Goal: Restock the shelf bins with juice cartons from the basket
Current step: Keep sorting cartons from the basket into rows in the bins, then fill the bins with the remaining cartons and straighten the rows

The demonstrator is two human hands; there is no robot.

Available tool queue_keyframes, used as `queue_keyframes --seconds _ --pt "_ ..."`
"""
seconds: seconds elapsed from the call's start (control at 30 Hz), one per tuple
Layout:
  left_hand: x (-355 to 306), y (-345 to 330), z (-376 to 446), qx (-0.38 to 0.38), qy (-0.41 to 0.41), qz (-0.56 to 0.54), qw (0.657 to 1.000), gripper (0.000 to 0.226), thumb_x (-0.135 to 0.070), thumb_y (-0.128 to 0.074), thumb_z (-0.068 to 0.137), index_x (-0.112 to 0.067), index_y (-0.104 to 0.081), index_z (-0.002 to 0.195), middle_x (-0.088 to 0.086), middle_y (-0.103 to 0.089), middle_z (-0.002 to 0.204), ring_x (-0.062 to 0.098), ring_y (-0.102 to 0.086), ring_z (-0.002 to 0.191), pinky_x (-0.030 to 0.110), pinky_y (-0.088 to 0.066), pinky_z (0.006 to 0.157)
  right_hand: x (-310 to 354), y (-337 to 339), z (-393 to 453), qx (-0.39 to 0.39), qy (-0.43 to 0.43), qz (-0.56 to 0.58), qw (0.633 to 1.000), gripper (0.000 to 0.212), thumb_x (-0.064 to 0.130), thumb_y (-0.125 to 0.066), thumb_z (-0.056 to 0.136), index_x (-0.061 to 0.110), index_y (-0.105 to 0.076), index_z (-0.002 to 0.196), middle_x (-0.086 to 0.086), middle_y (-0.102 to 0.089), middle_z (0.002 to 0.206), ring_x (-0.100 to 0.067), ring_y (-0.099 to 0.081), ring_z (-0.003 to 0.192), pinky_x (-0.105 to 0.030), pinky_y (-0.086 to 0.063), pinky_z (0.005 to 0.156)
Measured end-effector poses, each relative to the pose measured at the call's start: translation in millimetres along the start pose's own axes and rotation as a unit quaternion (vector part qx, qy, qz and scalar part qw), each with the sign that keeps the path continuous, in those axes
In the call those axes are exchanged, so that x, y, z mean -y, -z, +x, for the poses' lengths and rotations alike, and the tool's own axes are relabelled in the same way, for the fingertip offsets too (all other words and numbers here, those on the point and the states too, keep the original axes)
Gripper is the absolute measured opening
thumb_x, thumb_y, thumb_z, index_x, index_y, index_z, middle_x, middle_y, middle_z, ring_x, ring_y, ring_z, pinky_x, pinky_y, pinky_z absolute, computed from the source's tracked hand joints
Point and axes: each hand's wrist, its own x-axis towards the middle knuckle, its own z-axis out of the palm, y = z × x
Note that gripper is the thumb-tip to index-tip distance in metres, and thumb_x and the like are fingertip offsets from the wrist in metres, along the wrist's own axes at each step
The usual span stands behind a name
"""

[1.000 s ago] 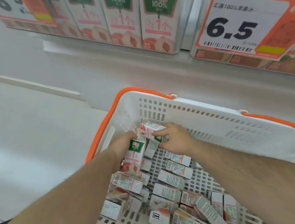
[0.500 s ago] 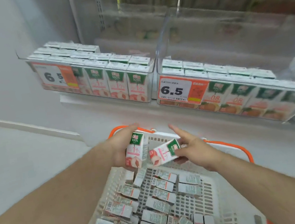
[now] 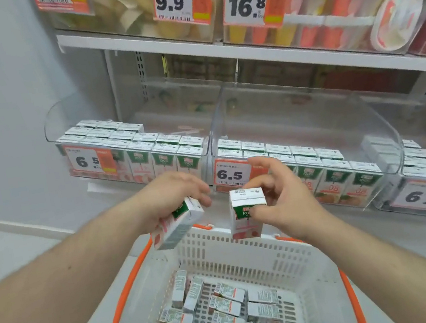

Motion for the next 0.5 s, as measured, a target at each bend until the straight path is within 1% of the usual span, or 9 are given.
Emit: queue_keyframes --seconds 0.03,0.1,0.17,0.2,0.23,0.27,0.33,0.4,0.5 --pt "2.7 1.8 -1.2 0.014 -0.019 0.034 0.999 0.016 -0.009 -0.069 0.076 -0.021 -0.077 0.082 -0.009 -0.076 0.093 0.003 -0.065 0.099 0.022 -0.044 0.085 5.5 -1.1 1.5 -0.007 0.011 0.003 1.000 0.073 0.006 -0.068 0.062 0.043 -0.045 0.120 0.010 -0.074 0.090 -0.008 -0.060 0.073 -0.022 -0.048 0.070" --pt "9.6 4.4 -2.6 0.051 -0.044 0.109 0.992 0.025 -0.008 -0.067 0.081 -0.029 -0.073 0.093 -0.013 -0.074 0.094 -0.003 -0.065 0.096 0.021 -0.048 0.090 14.5 -3.7 4.8 -0.014 0.030 0.010 0.999 0.075 0.008 -0.065 0.060 0.043 -0.043 0.123 0.013 -0.074 0.090 -0.004 -0.057 0.069 -0.016 -0.044 0.067" --pt "13.4 5.9 -4.2 0.059 -0.080 0.171 0.980 0.034 -0.028 -0.072 0.076 -0.040 -0.065 0.107 -0.020 -0.071 0.097 -0.007 -0.063 0.096 0.021 -0.048 0.092 22.1 -6.5 7.3 -0.017 0.049 0.010 0.999 0.078 0.005 -0.066 0.063 0.039 -0.041 0.129 0.011 -0.074 0.091 -0.004 -0.052 0.064 -0.015 -0.041 0.064" --pt "13.2 5.9 -5.8 0.055 -0.099 0.194 0.974 0.047 -0.042 -0.073 0.070 -0.043 -0.061 0.115 -0.023 -0.069 0.100 -0.009 -0.061 0.099 0.020 -0.047 0.091 25.5 -8.1 8.5 -0.018 0.054 0.013 0.998 0.079 -0.001 -0.068 0.066 0.037 -0.040 0.131 0.009 -0.074 0.091 -0.004 -0.052 0.063 -0.015 -0.041 0.062" --pt "13.1 6.0 -6.6 0.050 -0.117 0.207 0.970 0.057 -0.050 -0.074 0.066 -0.044 -0.058 0.121 -0.025 -0.067 0.105 -0.011 -0.059 0.101 0.019 -0.046 0.090 29.1 -10.9 10.1 -0.017 0.056 0.019 0.998 0.080 -0.008 -0.069 0.071 0.035 -0.040 0.132 0.007 -0.075 0.092 -0.003 -0.054 0.063 -0.014 -0.042 0.061" --pt "11.9 5.5 -7.0 0.043 -0.135 0.209 0.968 0.060 -0.051 -0.076 0.067 -0.044 -0.057 0.123 -0.026 -0.065 0.108 -0.012 -0.057 0.102 0.017 -0.046 0.088 32.6 -14.1 11.7 -0.015 0.057 0.025 0.998 0.080 -0.013 -0.068 0.074 0.034 -0.040 0.132 0.005 -0.075 0.095 -0.001 -0.057 0.064 -0.014 -0.043 0.060" --pt "9.3 5.4 -7.4 0.024 -0.169 0.187 0.967 0.046 -0.042 -0.079 0.074 -0.047 -0.060 0.115 -0.026 -0.066 0.111 -0.013 -0.057 0.103 0.016 -0.045 0.088 37.3 -21.1 16.9 -0.018 0.061 0.024 0.998 0.079 -0.015 -0.067 0.077 0.032 -0.040 0.135 0.003 -0.074 0.100 0.001 -0.061 0.067 -0.015 -0.046 0.062" --pt "7.8 9.8 -8.1 0.003 -0.188 0.171 0.967 0.035 -0.038 -0.078 0.078 -0.051 -0.061 0.106 -0.024 -0.068 0.110 -0.009 -0.059 0.104 0.023 -0.047 0.094 40.5 -26.6 23.0 -0.022 0.067 0.020 0.997 0.079 -0.010 -0.071 0.078 0.032 -0.040 0.137 0.004 -0.074 0.102 0.002 -0.059 0.066 -0.014 -0.045 0.064" --pt "10.0 23.6 -9.7 -0.025 -0.185 0.160 0.969 0.031 -0.053 -0.069 0.071 -0.054 -0.065 0.101 -0.022 -0.069 0.109 0.000 -0.062 0.106 0.036 -0.048 0.100 45.0 -31.2 31.9 -0.021 0.081 -0.002 0.996 0.076 0.009 -0.080 0.074 0.043 -0.042 0.130 0.010 -0.072 0.107 -0.002 -0.062 0.081 -0.017 -0.045 0.072"
